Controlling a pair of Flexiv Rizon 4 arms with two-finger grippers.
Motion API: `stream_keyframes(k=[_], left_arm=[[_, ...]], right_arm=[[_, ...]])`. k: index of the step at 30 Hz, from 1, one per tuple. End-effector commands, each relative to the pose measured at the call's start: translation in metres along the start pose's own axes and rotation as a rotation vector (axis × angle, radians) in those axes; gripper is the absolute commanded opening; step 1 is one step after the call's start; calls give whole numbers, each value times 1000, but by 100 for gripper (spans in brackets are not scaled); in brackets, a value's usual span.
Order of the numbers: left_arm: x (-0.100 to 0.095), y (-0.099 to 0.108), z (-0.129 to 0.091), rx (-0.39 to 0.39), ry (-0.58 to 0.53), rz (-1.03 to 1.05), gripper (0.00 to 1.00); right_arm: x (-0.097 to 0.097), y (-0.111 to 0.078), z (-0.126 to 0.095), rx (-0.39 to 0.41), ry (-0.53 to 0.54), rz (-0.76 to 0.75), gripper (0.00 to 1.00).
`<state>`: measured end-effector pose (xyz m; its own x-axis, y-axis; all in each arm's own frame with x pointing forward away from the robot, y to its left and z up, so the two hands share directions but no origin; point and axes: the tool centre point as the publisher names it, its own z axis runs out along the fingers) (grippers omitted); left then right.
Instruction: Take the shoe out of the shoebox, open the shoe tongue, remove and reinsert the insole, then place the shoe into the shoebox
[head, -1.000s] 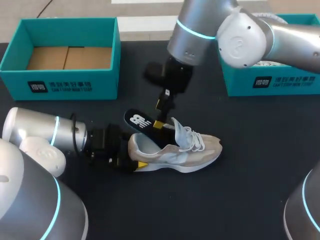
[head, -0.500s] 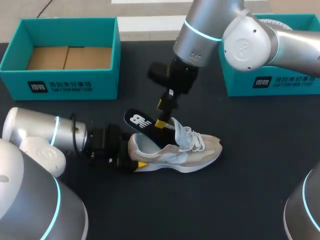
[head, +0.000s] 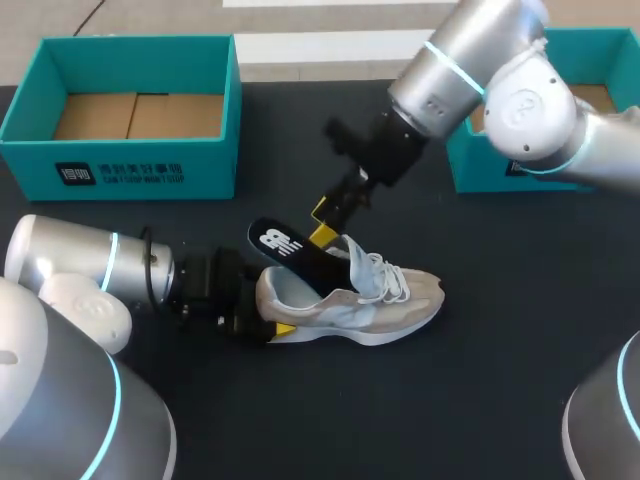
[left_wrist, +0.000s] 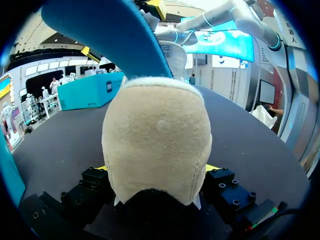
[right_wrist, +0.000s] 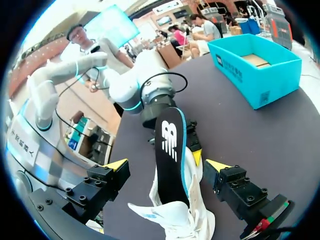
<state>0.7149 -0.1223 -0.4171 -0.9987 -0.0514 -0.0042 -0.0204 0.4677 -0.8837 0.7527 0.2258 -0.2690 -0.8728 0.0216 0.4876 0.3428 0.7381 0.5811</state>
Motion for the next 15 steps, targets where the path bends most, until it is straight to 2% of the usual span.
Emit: stream_keyframes(k=[1,7,15], left_arm=[[1,1,0,-3,0,1,0],[1,1,0,-3,0,1,0],[1,1,0,-3,0,1,0]], right_arm=[[-7,0,7,-9,56,12,100],[-9,6,13,19,139,36,100],[-9,7,14,21,139,67,100]])
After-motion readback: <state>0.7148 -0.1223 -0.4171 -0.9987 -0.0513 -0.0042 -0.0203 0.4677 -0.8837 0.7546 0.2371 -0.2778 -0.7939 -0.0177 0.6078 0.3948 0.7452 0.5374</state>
